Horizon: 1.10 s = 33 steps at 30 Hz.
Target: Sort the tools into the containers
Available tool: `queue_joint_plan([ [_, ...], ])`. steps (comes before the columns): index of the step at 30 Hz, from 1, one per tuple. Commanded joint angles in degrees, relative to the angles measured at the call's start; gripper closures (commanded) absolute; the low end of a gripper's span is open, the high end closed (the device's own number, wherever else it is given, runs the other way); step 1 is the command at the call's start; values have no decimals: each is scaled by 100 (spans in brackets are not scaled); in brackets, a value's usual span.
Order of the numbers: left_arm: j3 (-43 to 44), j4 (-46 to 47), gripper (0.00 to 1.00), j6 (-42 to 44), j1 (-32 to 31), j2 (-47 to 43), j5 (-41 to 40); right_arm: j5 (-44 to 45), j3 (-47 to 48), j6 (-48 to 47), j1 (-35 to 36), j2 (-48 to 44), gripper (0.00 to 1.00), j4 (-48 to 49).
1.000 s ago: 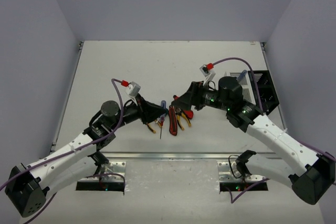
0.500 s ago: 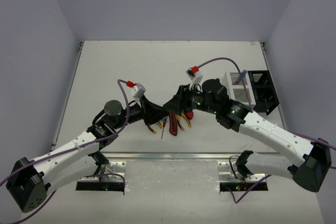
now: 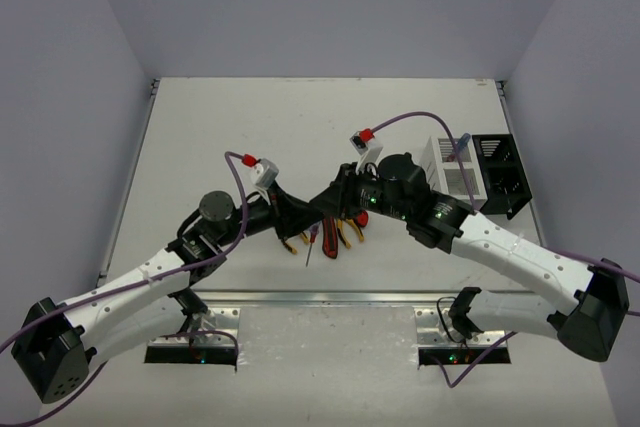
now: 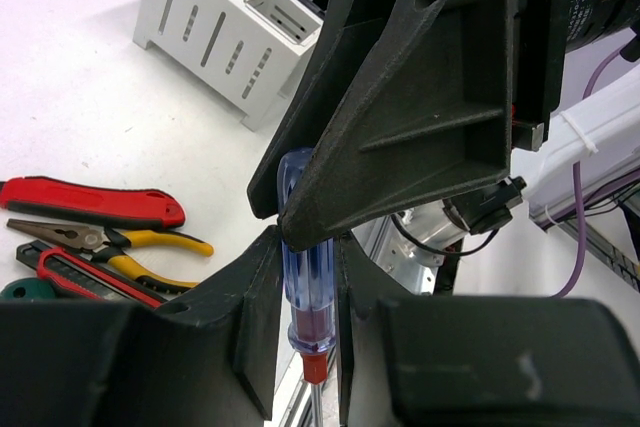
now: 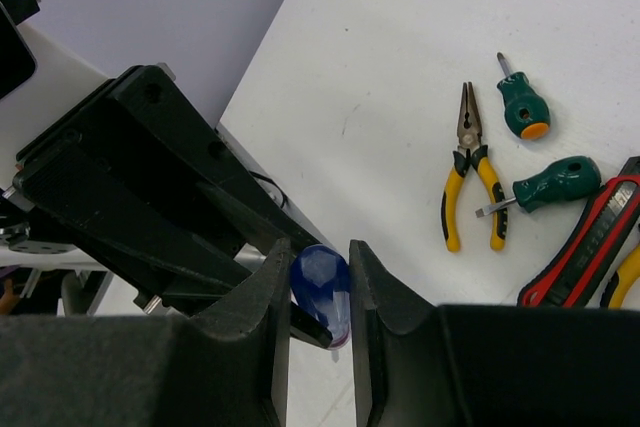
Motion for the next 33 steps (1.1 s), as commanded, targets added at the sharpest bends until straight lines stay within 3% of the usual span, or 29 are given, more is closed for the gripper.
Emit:
queue_joint_plan([
  [1,449,414,100,119,-95,-52,74,317,149,114,21,-27,100,118],
  [3,587,18,64,186,-95,-58,-178,559,166,-53,21,-98,100,26],
  [4,641,-127,36,194,-95,-78,-373,727,201,-165,18,-129,100,-57],
  [5,709,-488,1,200,-95,-103,-616,1150,264,-327,12,-166,100,-200],
  [7,866,-722,0,174,-95,-138,-1054,1474,291,-624,3,-236,100,-378],
  [9,1193,-1948,0,51,-95,-147,-2111,2327,348,-1088,-163,-377,100,-545],
  [13,1760,-4318,0,-467,-98,-179,-3971,2735,586,-1484,-1180,-535,100,-784],
  [16,2073,-5189,0,-774,-95,-103,-4723,3046,793,-1832,-1843,-624,100,-844],
  [22,2622,-6495,0,-738,-104,-100,-4893,3614,1338,-2314,-3463,-430,100,-820],
  [27,2783,-6391,0,-147,-104,-392,-4928,3375,1207,-2037,-4716,-123,100,-363],
  [33,2382,-5975,0,29,-88,-499,-4903,3398,1163,-2160,-4936,457,100,207],
])
